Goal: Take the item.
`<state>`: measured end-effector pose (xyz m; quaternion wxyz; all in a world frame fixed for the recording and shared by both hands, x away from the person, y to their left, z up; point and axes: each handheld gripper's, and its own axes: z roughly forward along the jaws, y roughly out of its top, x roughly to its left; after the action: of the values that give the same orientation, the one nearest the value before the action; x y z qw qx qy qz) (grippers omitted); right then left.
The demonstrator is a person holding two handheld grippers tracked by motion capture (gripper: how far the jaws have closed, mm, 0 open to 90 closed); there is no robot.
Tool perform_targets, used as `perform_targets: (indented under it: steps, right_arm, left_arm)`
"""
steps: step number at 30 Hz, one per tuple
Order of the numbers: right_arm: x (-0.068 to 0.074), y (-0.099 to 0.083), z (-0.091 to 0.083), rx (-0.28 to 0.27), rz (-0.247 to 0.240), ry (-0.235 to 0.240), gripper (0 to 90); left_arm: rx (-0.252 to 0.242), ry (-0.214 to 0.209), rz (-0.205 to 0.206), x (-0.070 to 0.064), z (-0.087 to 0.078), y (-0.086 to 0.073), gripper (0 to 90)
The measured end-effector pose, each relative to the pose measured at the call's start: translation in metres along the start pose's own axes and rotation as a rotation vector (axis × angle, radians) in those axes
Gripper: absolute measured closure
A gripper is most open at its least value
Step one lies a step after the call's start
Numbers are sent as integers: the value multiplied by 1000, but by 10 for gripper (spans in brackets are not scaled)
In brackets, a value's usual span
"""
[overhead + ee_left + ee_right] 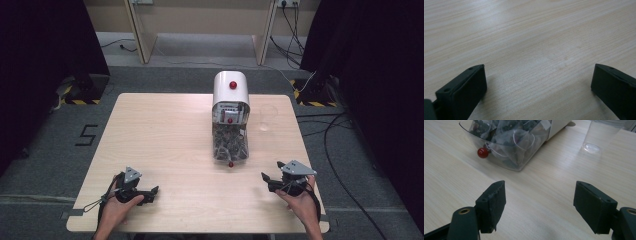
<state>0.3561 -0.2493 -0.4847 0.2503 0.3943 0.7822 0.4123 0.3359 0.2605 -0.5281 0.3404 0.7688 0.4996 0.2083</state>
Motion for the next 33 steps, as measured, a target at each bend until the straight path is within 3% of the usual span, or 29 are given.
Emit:
perform_targets:
  steps: [12, 20, 33]
  right_arm:
    - [15, 24, 0, -80, -41, 28, 355]
    - [21, 31, 4, -109, -44, 58, 403]
    - [37, 53, 20, -136, -97, 112, 456]
  left_arm:
    - [0, 0, 0, 0, 0, 0, 0]
    - [0, 0, 0, 0, 0, 0, 0]
    - [0, 0, 0, 0, 0, 0, 0]
